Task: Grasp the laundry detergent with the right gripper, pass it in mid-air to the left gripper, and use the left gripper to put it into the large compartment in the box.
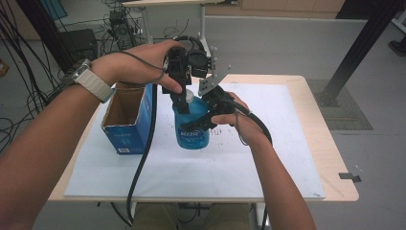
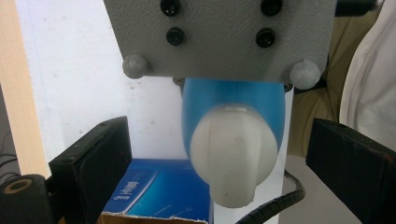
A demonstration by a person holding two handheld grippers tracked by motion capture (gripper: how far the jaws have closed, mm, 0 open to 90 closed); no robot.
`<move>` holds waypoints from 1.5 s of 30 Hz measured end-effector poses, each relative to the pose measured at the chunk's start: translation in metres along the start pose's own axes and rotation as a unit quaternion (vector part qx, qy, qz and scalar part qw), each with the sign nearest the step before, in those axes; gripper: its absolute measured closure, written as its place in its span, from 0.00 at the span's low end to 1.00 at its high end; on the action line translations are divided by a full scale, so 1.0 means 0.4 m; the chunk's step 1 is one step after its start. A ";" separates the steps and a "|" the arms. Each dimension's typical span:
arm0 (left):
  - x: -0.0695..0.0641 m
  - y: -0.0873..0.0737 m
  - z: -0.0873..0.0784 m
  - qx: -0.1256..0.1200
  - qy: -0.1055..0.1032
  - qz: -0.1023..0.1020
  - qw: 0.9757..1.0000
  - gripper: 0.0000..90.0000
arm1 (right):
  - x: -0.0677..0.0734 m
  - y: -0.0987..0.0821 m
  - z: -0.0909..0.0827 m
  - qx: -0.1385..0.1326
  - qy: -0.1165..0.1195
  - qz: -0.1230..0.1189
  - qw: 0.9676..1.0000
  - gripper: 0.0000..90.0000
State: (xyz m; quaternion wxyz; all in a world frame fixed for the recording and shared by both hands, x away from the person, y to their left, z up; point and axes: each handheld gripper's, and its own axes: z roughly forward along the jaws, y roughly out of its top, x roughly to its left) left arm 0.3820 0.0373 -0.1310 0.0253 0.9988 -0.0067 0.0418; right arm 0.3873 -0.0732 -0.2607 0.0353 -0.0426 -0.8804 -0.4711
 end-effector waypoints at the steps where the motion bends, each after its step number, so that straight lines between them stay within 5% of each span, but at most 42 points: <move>1: 0.000 0.000 0.000 0.000 0.000 0.001 1.000 0.08 | 0.000 0.000 0.000 0.000 0.000 0.000 1.000 0.48; 45: 0.000 -0.002 0.003 -0.003 -0.001 0.000 1.000 0.08 | 0.000 -0.001 -0.001 -0.004 0.002 0.001 1.000 0.48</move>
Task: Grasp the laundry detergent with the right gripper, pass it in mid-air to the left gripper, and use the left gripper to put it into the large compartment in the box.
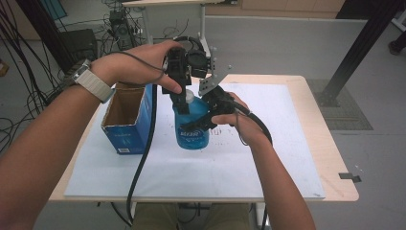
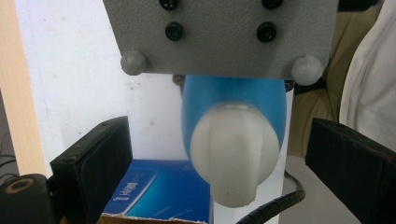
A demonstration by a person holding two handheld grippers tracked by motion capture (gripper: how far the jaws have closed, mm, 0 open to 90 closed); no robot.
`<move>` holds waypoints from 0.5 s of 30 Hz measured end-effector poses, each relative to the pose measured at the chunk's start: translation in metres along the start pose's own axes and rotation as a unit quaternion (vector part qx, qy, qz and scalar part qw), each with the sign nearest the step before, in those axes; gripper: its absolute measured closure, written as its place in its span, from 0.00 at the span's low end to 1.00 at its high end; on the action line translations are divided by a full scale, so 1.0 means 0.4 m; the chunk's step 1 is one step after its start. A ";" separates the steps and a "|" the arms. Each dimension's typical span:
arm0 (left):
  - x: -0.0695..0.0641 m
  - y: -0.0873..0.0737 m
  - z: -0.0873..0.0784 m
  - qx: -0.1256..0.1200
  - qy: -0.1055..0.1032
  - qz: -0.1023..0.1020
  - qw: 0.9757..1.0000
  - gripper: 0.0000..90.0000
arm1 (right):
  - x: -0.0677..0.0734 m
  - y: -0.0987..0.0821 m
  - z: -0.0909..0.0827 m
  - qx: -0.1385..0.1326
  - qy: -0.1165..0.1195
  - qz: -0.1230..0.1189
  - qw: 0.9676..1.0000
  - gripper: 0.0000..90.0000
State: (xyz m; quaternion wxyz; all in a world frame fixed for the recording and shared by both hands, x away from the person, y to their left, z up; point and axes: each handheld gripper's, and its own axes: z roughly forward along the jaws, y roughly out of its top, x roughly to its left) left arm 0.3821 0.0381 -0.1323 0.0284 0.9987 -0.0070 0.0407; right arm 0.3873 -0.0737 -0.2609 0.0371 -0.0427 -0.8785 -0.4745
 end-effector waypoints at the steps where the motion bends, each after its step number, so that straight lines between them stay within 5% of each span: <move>1: 0.000 0.000 0.000 0.001 0.000 0.000 1.000 0.09 | 0.001 0.000 -0.001 0.000 0.000 0.002 1.000 0.48; 15: 0.001 0.004 0.006 0.003 0.001 0.004 1.000 0.09 | 0.003 0.001 -0.002 0.000 0.001 -0.003 1.000 0.48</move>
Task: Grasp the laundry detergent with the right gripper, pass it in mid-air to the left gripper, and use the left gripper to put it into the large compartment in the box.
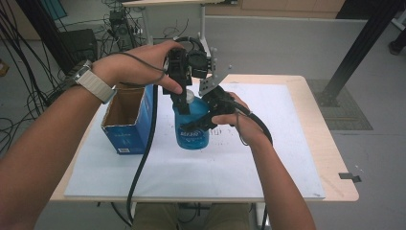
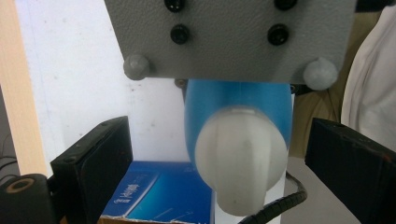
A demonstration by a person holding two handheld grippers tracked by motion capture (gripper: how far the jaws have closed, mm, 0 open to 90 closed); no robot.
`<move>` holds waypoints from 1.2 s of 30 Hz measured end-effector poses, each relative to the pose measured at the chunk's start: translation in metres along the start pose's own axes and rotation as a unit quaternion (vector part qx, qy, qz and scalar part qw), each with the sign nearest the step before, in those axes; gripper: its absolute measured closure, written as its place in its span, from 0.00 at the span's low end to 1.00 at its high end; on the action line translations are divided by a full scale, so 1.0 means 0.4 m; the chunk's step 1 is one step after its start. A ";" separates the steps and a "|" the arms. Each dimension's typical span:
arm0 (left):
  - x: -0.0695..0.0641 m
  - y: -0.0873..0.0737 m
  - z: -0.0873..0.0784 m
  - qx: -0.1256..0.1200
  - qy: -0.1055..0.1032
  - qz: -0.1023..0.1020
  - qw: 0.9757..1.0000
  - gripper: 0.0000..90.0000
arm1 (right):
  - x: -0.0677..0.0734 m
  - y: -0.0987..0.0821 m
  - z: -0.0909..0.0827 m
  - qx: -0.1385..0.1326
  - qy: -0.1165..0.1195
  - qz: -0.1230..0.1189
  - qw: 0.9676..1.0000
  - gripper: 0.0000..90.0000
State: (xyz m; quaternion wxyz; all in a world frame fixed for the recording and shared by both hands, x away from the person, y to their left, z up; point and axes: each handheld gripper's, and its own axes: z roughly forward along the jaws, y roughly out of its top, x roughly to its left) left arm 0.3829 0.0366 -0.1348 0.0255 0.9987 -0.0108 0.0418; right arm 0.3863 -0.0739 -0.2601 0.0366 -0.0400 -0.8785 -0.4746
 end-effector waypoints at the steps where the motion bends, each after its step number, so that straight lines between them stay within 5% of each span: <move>1: 0.000 0.000 0.001 0.000 -0.001 0.000 1.000 0.09 | 0.001 0.000 0.000 0.000 0.002 0.001 1.000 0.48; 36: 0.003 -0.002 0.055 -0.009 -0.011 0.001 1.000 0.10 | 0.001 -0.001 0.006 -0.001 0.003 0.000 1.000 0.48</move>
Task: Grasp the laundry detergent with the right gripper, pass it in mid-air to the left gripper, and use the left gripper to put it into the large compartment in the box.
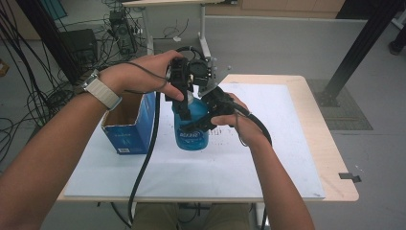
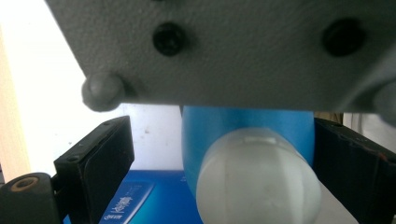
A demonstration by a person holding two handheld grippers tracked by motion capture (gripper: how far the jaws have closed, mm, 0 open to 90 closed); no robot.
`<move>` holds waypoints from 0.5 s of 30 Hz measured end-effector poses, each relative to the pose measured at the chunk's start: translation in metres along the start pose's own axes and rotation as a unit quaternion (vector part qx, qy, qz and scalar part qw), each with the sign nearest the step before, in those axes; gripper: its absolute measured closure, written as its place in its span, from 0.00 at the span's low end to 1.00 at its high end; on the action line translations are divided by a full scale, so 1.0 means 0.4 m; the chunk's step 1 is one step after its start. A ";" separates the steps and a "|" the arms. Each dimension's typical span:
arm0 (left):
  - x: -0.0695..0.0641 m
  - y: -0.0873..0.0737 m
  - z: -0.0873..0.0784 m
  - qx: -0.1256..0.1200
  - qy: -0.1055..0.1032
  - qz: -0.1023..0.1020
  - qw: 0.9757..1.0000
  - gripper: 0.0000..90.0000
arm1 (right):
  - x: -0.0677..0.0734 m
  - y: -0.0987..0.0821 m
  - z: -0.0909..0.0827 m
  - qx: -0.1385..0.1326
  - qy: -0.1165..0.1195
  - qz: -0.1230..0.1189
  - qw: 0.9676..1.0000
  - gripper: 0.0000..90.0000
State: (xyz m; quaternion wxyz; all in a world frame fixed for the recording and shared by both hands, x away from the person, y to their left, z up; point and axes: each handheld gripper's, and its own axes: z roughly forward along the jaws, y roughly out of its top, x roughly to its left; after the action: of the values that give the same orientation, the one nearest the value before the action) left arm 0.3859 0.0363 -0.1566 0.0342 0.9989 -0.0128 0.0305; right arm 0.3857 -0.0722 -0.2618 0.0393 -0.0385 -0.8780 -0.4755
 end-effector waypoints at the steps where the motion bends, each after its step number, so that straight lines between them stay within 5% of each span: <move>1: 0.000 0.000 0.001 0.001 0.000 0.000 1.000 0.10 | 0.000 0.000 0.001 -0.001 -0.001 -0.001 1.000 0.48; 4: 0.000 0.000 0.004 0.001 -0.002 0.003 1.000 0.11 | 0.001 0.000 0.000 -0.003 0.012 0.002 1.000 0.48; 15: 0.001 0.000 0.012 -0.002 -0.008 0.005 1.000 0.13 | -0.002 -0.002 0.002 -0.005 0.002 -0.004 1.000 0.48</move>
State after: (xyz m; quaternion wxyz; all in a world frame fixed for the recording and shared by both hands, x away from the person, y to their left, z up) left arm 0.3865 0.0358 -0.1614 0.0356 0.9989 -0.0181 0.0226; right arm 0.3864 -0.0721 -0.2630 0.0392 -0.0336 -0.8759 -0.4798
